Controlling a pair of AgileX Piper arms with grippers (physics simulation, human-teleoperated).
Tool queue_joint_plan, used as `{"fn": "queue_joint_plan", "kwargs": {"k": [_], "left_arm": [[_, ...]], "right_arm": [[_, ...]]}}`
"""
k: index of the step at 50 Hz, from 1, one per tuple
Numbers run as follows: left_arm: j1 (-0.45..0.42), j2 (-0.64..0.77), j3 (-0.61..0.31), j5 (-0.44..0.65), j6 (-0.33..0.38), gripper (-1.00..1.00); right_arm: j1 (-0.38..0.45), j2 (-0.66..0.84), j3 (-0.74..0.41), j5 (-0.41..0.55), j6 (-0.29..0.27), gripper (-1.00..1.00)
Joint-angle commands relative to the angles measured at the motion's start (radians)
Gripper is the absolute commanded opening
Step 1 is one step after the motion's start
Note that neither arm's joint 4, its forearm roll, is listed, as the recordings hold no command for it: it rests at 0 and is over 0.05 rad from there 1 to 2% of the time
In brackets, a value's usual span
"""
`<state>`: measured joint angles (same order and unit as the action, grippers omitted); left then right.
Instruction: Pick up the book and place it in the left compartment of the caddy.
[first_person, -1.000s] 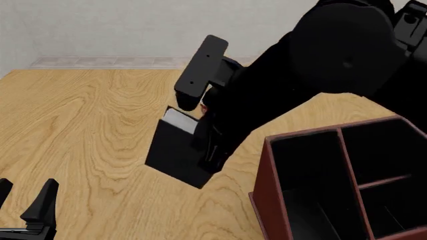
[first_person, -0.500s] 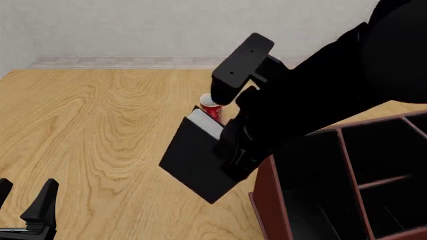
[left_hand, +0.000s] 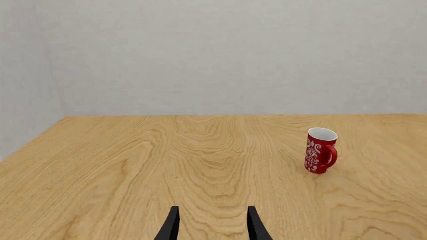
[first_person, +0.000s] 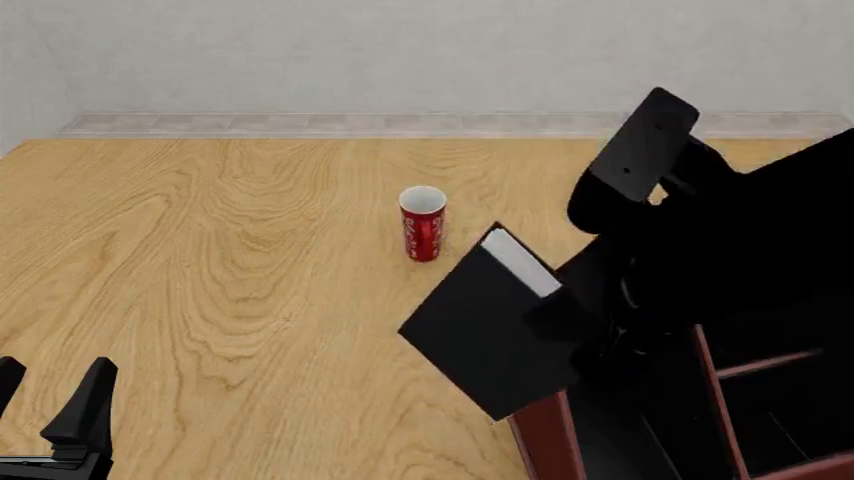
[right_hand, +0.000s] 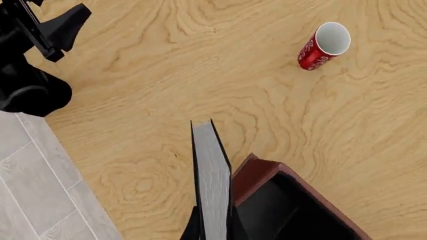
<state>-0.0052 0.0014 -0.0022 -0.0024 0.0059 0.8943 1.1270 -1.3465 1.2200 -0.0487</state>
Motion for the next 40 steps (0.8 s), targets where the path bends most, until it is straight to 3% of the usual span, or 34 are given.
{"fn": "queue_joint_plan", "kwargs": {"k": [1,20,40], "left_arm": [[0.000,0.000,-0.002,0.001,0.000,1.00],[0.000,0.000,-0.002,0.001,0.000,1.00],[0.000,0.000,-0.002,0.001,0.000,1.00]], "right_arm": [[-0.053,-0.105,0.078,0.000,0.013,-1.00],[-0.181,-0.285,0.230,0.000,-0.028,-1.00],[-0.260,-0.416,0.345,0.000,-0.031,-1.00]]}}
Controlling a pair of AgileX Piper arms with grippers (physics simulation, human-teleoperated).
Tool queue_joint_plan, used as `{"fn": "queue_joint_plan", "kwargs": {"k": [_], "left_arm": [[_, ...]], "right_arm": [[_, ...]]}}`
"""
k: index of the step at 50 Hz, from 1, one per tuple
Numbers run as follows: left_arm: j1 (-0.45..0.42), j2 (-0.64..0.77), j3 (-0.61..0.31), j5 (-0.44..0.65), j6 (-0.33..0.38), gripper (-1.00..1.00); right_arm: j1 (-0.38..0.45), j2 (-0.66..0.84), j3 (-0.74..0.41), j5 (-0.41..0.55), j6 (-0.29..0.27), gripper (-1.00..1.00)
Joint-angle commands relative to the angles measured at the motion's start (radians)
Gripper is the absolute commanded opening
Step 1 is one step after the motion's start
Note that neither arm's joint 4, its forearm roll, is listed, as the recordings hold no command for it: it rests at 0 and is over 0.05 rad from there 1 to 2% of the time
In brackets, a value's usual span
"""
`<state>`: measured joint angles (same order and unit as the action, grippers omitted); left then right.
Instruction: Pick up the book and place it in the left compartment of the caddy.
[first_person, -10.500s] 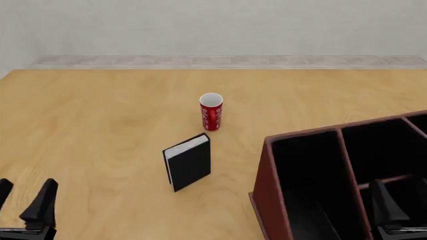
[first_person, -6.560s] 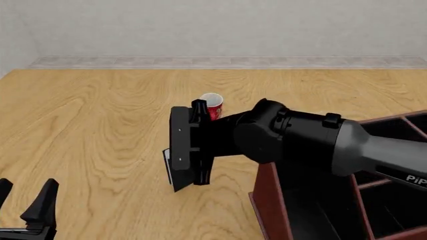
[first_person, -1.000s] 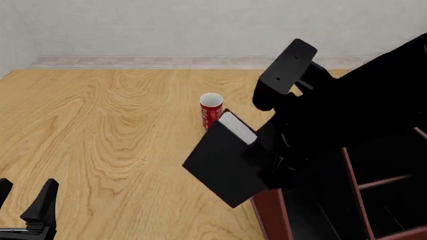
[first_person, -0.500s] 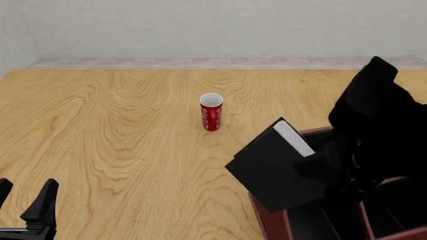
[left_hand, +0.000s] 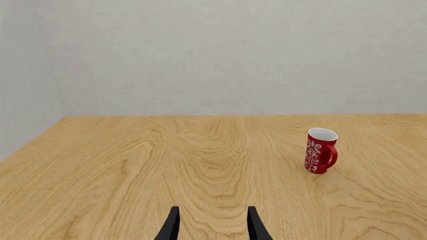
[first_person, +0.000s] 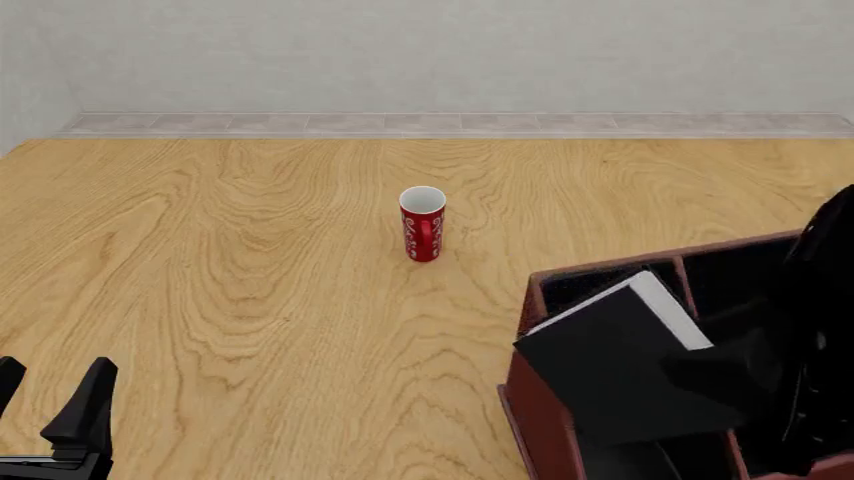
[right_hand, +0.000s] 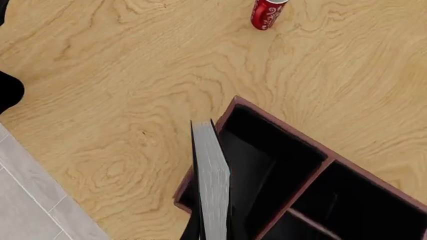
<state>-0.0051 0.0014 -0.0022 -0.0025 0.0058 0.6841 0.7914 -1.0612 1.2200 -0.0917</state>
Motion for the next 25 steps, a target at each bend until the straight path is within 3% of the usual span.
{"fn": "queue_joint_plan", "kwargs": {"k": [1,25], "left_arm": [[0.000,0.000,-0.002,0.001,0.000,1.00],[0.000,0.000,-0.002,0.001,0.000,1.00]], "right_arm": [[-0.051,-0.083,0.060,0.000,0.015,-1.00],[-0.166,-0.155,0.119,0.000,-0.021,-1.00]]}}
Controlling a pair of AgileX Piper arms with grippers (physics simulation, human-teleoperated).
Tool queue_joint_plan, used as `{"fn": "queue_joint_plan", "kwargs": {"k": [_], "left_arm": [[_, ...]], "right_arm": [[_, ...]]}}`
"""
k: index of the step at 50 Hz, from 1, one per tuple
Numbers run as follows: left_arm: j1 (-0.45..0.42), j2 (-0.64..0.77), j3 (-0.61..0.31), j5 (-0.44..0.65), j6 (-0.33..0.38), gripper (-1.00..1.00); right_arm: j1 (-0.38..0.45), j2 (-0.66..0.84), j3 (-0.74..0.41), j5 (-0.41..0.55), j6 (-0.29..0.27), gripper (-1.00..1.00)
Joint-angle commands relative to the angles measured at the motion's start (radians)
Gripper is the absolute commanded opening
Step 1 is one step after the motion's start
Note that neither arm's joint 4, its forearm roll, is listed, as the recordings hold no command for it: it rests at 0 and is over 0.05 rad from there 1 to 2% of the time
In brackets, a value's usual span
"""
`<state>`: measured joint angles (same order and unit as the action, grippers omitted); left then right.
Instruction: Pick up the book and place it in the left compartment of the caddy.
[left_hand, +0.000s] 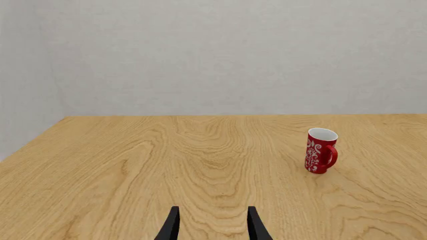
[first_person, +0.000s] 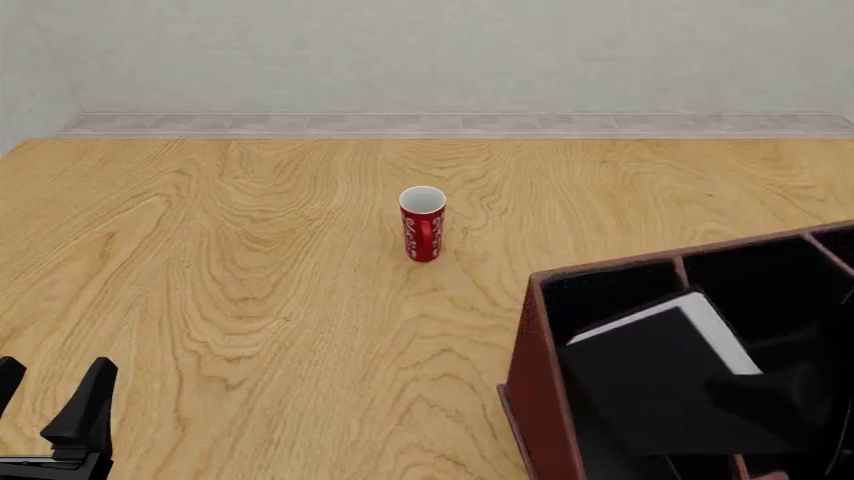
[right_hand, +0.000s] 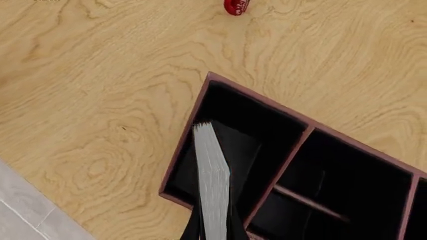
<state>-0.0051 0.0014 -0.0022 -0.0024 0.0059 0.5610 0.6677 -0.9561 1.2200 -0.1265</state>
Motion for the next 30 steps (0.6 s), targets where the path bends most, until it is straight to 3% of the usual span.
{"fn": "queue_joint_plan", "kwargs": {"k": [1,30], "left_arm": [[0.000,0.000,-0.002,0.001,0.000,1.00],[0.000,0.000,-0.002,0.001,0.000,1.00]], "right_arm": [[-0.047,-0.034,0.018,0.000,0.010,-1.00],[-0.145,0.017,0.021,0.000,0.011,-1.00]]}}
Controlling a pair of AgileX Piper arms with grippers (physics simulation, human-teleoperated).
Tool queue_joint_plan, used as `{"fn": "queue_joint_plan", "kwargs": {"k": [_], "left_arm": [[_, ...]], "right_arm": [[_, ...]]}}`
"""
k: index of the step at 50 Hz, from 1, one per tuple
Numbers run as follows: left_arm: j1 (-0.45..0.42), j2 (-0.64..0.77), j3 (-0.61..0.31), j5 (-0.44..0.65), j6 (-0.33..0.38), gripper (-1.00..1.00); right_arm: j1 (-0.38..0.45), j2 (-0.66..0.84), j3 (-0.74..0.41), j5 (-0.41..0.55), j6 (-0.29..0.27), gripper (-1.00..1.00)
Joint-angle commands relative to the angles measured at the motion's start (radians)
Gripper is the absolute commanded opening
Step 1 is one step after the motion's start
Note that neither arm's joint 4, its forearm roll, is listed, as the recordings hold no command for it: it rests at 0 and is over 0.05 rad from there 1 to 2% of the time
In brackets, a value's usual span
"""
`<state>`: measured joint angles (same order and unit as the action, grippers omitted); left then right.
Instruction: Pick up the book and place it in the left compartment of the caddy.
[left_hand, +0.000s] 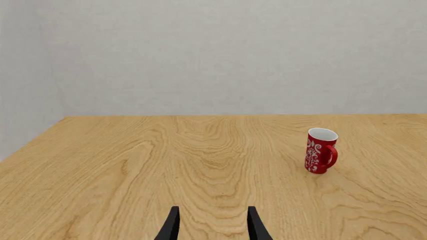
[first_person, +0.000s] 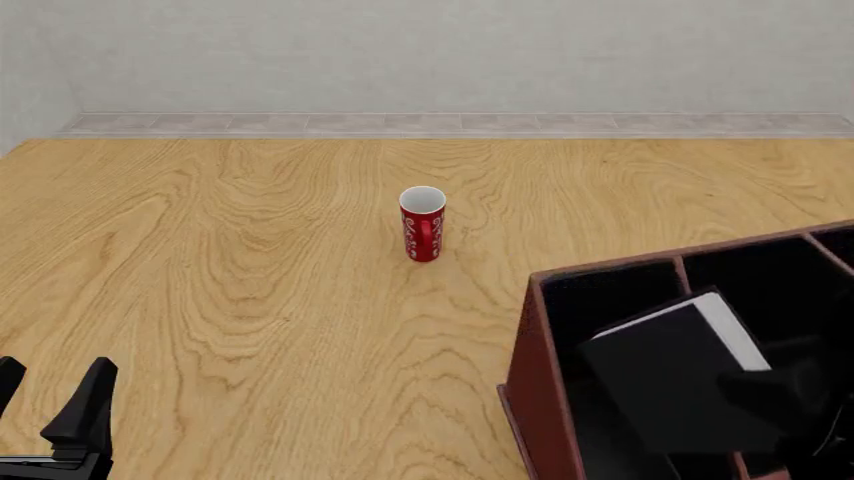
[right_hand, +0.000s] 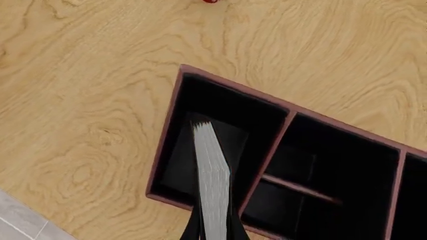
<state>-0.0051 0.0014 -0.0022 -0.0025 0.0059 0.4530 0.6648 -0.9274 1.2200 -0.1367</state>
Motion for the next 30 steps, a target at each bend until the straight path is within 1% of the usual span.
{"fn": "queue_joint_plan", "kwargs": {"k": [1,19,23,30], "left_arm": [[0.000,0.000,-0.002,0.001,0.000,1.00],[0.000,0.000,-0.002,0.001,0.000,1.00],[0.000,0.000,-0.002,0.001,0.000,1.00],[0.000,0.000,-0.002,0.001,0.000,1.00]], "right_arm": [[-0.035,0.022,-0.013,0.000,0.018,-1.00],[-0.073,0.079,-0.002,0.000,0.026,-1.00],[-0.086,0.089,0.004,0.000,0.014,-1.00],[-0.079,0.120,-0.005,0.000,0.020,-1.00]]}}
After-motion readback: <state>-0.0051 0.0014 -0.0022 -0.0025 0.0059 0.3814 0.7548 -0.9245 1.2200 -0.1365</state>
